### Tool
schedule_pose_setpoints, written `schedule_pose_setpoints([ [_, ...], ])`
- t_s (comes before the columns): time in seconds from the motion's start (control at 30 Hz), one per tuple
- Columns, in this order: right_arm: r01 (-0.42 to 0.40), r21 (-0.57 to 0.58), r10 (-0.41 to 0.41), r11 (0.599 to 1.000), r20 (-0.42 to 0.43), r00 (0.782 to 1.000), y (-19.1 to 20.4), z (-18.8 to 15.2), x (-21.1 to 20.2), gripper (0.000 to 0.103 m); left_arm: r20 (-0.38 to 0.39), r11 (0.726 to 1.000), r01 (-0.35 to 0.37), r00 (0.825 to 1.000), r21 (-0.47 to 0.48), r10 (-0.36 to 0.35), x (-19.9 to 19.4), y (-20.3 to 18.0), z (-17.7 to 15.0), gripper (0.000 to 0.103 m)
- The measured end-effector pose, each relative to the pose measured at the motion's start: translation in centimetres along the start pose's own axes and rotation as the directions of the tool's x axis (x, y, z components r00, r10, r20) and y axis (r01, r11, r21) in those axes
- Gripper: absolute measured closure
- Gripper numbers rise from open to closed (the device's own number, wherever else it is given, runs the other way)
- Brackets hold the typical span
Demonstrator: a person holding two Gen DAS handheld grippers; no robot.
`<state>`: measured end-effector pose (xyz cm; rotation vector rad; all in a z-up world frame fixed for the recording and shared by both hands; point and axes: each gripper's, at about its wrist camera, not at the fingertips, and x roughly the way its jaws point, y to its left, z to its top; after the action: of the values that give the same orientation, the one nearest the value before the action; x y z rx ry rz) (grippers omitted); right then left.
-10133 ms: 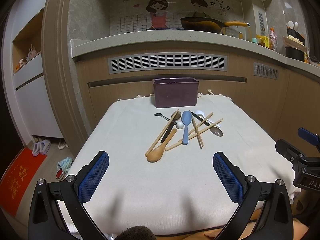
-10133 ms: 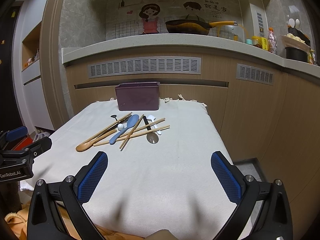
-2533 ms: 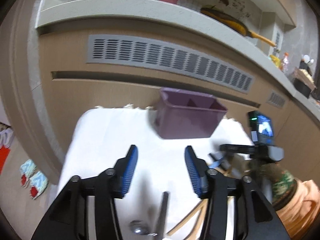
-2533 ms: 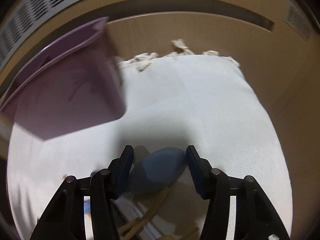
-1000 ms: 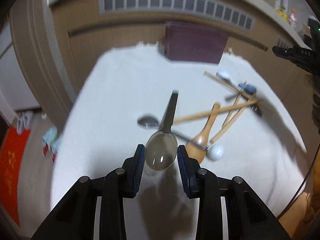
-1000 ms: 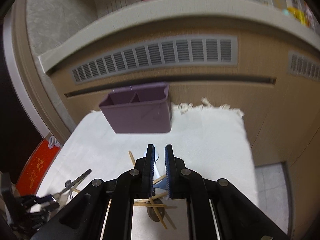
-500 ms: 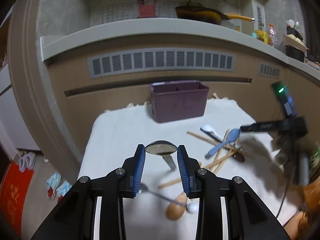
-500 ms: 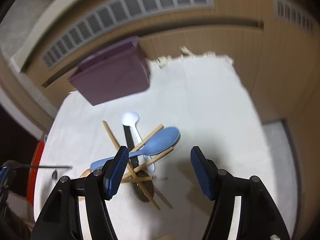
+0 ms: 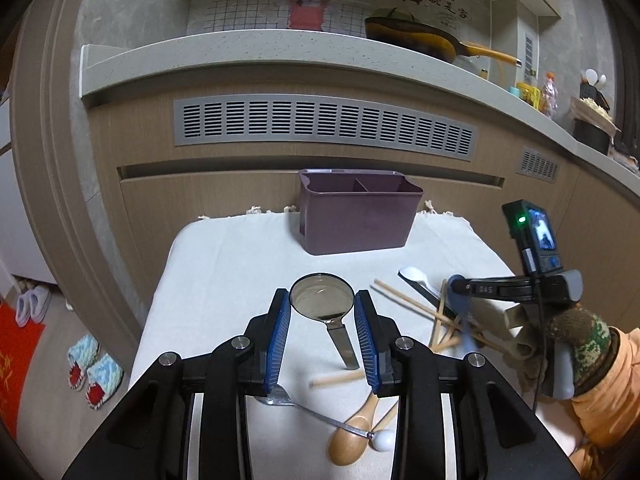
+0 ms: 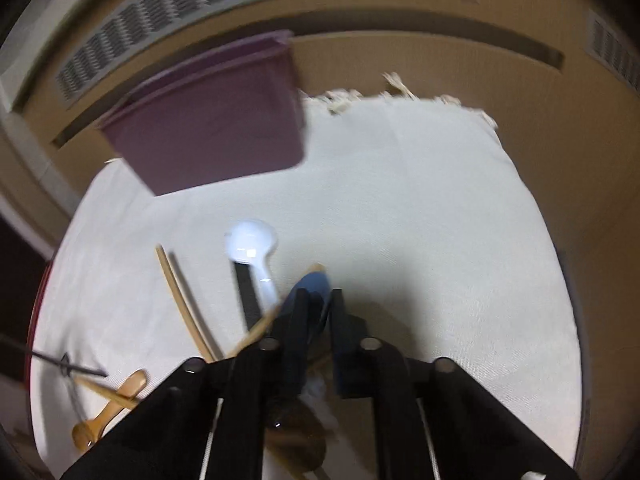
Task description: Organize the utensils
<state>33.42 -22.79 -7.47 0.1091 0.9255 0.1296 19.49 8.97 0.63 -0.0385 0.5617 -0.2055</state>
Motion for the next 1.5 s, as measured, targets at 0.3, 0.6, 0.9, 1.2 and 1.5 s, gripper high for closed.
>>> schedule_pose_setpoints([
  [0.3, -0.074, -0.119, 0.094, 0.99, 0.172, 0.981, 0.9, 0.2, -8.4, 0.097, 0.045, 0.998, -0.017, 0.999, 0.054, 0.014, -2.6, -2.0, 1.1, 0.069],
  [0.6, -0.055, -0.179, 0.118, 0.982, 0.36, 0.926, 1.0, 1.2, -15.6, 0.096, 0.1, 0.994, 0.002, 0.995, 0.111, -0.013, -4.4, -4.5, 4.5, 0.069],
  [0.9, 0.093, -0.222, 0.082, 0.971, 0.667, 0.74, 3.4, 10.2, -24.8, 0.096, 0.29, 0.988, -0.025, 0.957, 0.153, -0.021, -4.6, -5.3, 16.6, 0.089],
  [1.2, 0.045, -0.245, 0.11, 0.969, 0.584, 0.804, 3.3, 12.5, -20.2, 0.096, 0.034, 0.991, 0.032, 0.999, 0.134, -0.036, 5.0, -3.0, 15.4, 0.06],
  [1.5, -0.107, -0.262, 0.188, 0.959, 0.31, 0.932, 1.9, 5.4, -11.2, 0.096, -0.372, 0.973, 0.16, 0.924, 0.165, -0.089, 18.8, -4.3, 5.4, 0.047],
])
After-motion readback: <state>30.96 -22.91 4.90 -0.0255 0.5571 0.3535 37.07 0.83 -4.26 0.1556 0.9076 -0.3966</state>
